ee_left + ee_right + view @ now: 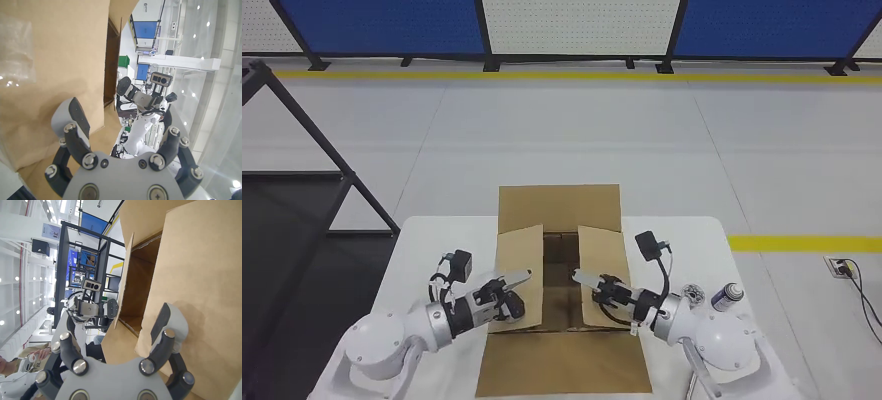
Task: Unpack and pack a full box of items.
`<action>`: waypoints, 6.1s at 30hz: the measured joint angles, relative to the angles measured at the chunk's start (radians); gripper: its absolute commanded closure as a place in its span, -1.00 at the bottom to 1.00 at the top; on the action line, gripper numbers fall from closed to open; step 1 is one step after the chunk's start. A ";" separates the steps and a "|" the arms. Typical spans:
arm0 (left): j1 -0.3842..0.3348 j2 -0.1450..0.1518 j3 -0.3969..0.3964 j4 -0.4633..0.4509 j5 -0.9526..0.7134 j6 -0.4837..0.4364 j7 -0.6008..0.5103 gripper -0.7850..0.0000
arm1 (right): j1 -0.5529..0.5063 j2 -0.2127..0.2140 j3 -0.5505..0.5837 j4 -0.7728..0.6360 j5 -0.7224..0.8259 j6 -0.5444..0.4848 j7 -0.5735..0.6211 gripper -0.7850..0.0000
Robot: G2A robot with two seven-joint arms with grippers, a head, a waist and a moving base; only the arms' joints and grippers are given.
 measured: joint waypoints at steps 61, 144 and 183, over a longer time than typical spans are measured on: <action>-0.033 0.002 0.082 0.008 -0.009 0.067 0.118 -1.00 | 0.056 -0.007 -0.087 0.049 -0.025 0.052 -0.033 -1.00; 0.291 0.018 -0.397 0.012 -0.647 -0.339 0.288 -1.00 | 0.318 -0.079 -0.375 0.255 0.087 0.007 -0.001 -1.00; 0.401 -0.006 -0.494 -0.025 -0.803 -0.508 0.342 -1.00 | 0.650 -0.353 -0.734 0.591 0.187 -0.122 -0.245 -1.00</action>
